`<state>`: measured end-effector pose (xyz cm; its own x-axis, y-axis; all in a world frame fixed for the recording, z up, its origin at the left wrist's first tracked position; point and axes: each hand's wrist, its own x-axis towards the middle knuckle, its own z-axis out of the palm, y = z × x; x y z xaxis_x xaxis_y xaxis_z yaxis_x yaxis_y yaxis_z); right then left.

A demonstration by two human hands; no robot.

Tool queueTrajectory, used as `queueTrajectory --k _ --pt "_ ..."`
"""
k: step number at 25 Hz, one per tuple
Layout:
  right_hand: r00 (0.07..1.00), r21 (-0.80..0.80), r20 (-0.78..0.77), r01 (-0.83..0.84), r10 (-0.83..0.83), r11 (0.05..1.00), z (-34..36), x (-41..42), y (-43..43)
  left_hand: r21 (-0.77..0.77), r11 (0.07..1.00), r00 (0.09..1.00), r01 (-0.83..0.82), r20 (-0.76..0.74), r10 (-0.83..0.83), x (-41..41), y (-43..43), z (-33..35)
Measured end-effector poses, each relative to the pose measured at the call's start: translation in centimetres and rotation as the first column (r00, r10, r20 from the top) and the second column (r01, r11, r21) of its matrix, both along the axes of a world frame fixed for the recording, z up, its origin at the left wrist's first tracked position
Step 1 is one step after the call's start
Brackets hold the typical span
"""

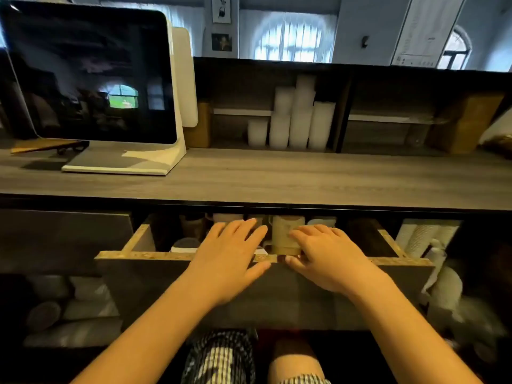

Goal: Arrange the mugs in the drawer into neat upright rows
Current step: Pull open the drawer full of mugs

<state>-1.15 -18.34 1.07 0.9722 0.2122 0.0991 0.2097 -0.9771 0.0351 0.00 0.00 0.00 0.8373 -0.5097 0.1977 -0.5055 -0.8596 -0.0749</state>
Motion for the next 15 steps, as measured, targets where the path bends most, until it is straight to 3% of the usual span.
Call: queueTrajectory --k 5,8,10,15 --pt "0.995 0.024 -0.092 -0.019 0.021 1.000 -3.7 0.4 0.5 0.000 0.999 0.997 -0.045 -0.060 0.045 0.3 1.0 -4.3" --pt "0.999 0.037 -0.037 -0.015 0.016 0.999 -4.5 1.5 1.2 -0.012 0.995 0.995 -0.100 -0.013 0.100 0.7 0.9 -5.6" --pt "0.999 0.013 -0.013 -0.038 0.038 0.999 -4.7 2.2 1.5 -0.095 0.993 0.994 -0.068 0.074 0.075 1.3 1.0 -6.2" --pt "0.998 0.032 -0.034 -0.059 0.060 0.998 -4.7 3.0 1.1 -0.085 0.996 0.998 -0.003 0.059 0.008 2.5 1.1 -5.8"
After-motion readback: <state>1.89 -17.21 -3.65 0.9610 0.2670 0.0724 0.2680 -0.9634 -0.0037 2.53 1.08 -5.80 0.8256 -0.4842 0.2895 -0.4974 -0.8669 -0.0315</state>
